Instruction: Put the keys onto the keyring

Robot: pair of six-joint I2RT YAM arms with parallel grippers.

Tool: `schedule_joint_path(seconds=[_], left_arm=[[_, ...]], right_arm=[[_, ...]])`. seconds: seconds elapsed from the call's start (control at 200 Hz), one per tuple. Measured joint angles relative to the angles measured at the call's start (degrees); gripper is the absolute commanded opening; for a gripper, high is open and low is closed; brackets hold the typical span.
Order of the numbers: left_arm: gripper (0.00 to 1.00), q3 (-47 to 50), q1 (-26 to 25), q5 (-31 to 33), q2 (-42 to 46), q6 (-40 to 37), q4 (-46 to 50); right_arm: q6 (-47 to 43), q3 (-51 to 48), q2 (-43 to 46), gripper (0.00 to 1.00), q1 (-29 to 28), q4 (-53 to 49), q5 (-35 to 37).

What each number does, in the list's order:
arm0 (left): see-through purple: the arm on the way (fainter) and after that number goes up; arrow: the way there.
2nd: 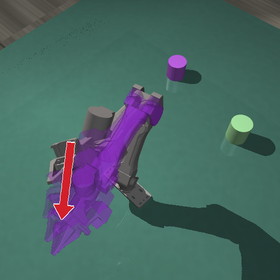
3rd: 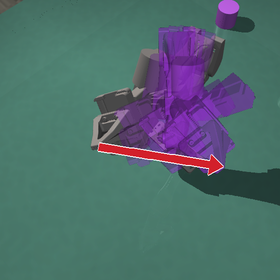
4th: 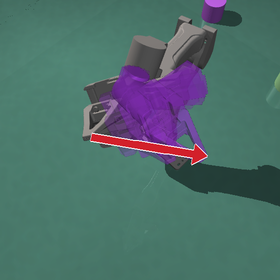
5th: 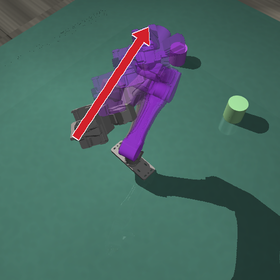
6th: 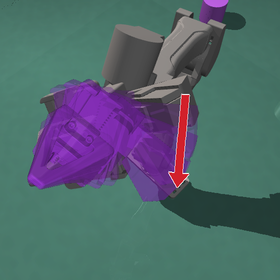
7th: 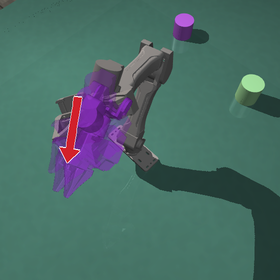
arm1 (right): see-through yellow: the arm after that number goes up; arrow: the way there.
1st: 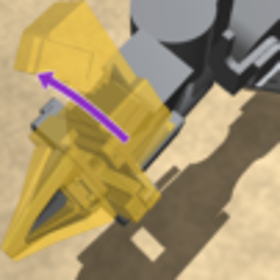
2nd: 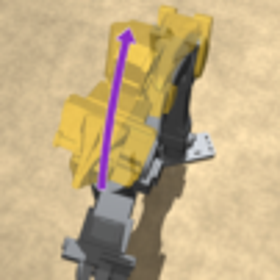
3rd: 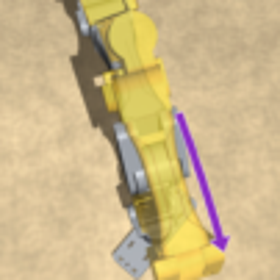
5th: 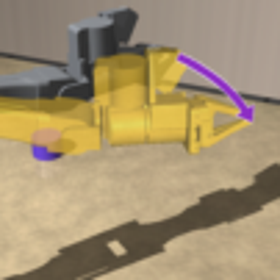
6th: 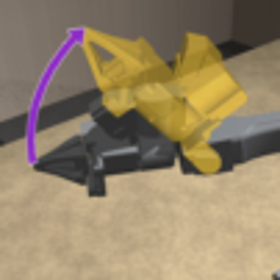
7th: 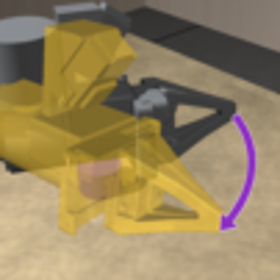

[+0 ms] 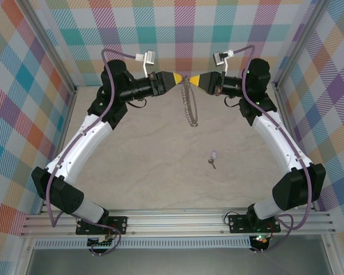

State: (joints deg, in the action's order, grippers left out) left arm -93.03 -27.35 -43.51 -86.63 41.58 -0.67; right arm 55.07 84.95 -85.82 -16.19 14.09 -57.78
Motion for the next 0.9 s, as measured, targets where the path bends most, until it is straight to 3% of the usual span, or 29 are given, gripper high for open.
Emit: schedule_joint_path(seconds=[0.9], left_arm=[[0.31,-2.5,-1.1,-2.9,-3.7,0.9,-1.5]], right_arm=[[4.5,0.0,-0.8,0.0,0.0,5.6,-2.0]])
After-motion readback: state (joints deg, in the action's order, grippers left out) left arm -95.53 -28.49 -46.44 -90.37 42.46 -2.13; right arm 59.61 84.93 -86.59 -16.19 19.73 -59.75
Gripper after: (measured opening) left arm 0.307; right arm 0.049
